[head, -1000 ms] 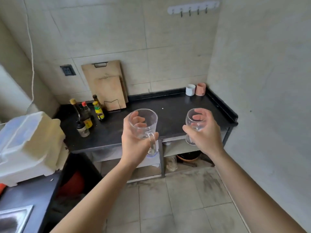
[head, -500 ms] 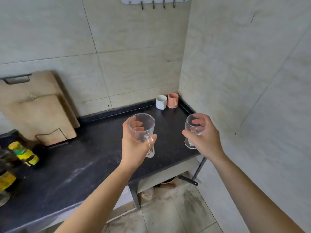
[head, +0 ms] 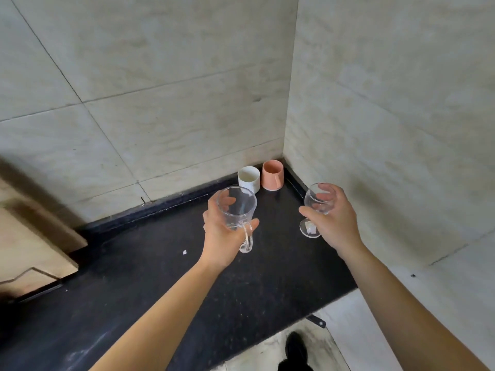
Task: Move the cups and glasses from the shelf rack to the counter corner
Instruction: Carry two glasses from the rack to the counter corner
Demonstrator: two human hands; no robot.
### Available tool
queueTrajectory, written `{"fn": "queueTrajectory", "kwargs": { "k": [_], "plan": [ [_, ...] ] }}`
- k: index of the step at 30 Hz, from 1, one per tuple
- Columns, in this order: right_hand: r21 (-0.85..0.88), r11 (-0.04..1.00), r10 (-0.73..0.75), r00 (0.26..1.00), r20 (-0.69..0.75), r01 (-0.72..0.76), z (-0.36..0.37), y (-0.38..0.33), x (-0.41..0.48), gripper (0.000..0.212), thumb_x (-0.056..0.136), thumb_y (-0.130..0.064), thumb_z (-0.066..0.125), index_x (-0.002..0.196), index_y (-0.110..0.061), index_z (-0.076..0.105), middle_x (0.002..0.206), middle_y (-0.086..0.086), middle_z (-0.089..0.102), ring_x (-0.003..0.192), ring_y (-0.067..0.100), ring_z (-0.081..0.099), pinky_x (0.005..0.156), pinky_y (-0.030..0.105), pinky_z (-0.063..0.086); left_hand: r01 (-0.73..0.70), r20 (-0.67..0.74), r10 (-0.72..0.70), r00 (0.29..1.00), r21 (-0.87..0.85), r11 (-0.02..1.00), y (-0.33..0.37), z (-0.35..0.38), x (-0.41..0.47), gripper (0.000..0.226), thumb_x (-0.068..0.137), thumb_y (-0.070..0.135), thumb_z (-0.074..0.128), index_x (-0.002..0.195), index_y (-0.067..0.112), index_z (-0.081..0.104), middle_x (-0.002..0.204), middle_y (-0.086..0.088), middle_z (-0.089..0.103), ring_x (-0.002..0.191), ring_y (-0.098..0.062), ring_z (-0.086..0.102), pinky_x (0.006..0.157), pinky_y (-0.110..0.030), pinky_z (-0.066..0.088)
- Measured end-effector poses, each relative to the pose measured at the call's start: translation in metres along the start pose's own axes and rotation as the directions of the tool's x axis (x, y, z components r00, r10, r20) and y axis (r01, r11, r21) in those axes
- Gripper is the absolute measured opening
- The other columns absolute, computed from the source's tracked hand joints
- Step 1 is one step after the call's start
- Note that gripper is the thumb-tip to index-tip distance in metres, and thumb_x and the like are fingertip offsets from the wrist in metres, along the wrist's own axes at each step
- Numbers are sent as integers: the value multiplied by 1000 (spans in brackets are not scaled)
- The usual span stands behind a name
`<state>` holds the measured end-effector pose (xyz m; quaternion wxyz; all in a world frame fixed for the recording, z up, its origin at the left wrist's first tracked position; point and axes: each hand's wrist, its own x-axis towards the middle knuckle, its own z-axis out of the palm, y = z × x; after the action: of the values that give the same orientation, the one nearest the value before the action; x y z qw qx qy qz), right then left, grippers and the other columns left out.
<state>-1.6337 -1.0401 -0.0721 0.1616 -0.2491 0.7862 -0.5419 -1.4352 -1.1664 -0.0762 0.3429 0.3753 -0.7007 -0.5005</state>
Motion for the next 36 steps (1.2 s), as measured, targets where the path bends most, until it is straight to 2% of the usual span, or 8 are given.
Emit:
{"fn": "queueTrajectory", "kwargs": {
  "k": [3, 5, 8, 15, 22, 30, 33, 36],
  "plan": [
    [-27, 1000, 5, 997, 72, -3, 16, 26, 62, 53, 64, -34, 85, 106, -49, 55, 102, -25, 61, 95, -8, 60, 64, 11, 41, 82, -25, -81, 996, 32, 996, -21, 30, 38, 87, 67, 5, 89, 118, 56, 41, 131, 5, 44, 119, -5, 48, 72, -10, 53],
    [-55, 998, 17, 993, 115, -11, 26, 45, 97, 57, 66, -32, 86, 115, -39, 58, 104, -21, 62, 92, -12, 59, 61, 5, 40, 147, -39, -144, 989, 88, 985, -35, 50, 62, 86, 66, 12, 91, 118, 58, 41, 130, 11, 46, 117, -6, 52, 78, -16, 56],
    [-104, 994, 48, 986, 162, -32, 40, 73, 142, 65, 69, -34, 87, 127, -32, 58, 114, -13, 63, 96, 3, 60, 66, 8, 37, 246, -61, -240, 969, 129, 961, -54, 80, 95, 78, 66, 23, 92, 119, 55, 45, 119, 26, 56, 111, -7, 59, 89, -21, 54],
    [-117, 984, 154, 971, 181, -134, 72, 129, 205, 60, 71, -23, 87, 124, -25, 58, 118, -9, 66, 103, 14, 65, 70, 14, 44, 392, -63, -388, 920, 196, 899, -105, 143, 152, 84, 66, 30, 92, 136, 36, 46, 124, 12, 59, 110, -14, 59, 96, -36, 54],
    [-178, 978, 149, 967, 205, -113, 102, 161, 237, 67, 71, -15, 87, 130, -20, 56, 125, 3, 63, 112, 22, 62, 94, 38, 52, 424, -48, -424, 904, 214, 880, -143, 175, 186, 82, 64, 31, 89, 135, 35, 48, 112, 18, 61, 101, -12, 62, 67, -9, 41],
    [-195, 976, 145, 955, 260, -95, 112, 172, 258, 72, 77, -9, 83, 140, -17, 49, 135, 6, 59, 121, 24, 59, 100, 42, 51, 434, -45, -438, 898, 259, 863, -168, 192, 204, 80, 66, 30, 89, 134, 36, 46, 104, 16, 63, 97, -13, 65, 75, -23, 49],
    [-202, 976, 131, 956, 262, -78, 115, 172, 262, 70, 77, -10, 83, 137, -18, 50, 132, 4, 61, 118, 22, 61, 95, 35, 52, 448, -44, -453, 891, 254, 857, -172, 195, 209, 78, 65, 33, 88, 132, 37, 47, 102, 18, 64, 95, -10, 65, 69, -19, 47],
    [-218, 972, 151, 950, 274, -92, 116, 171, 264, 76, 79, -12, 83, 144, -17, 45, 139, 6, 58, 123, 22, 58, 100, 38, 51, 444, -37, -451, 892, 267, 855, -173, 196, 211, 76, 65, 36, 88, 129, 36, 47, 102, 18, 65, 91, -7, 64, 65, -15, 45]
  ]
}}
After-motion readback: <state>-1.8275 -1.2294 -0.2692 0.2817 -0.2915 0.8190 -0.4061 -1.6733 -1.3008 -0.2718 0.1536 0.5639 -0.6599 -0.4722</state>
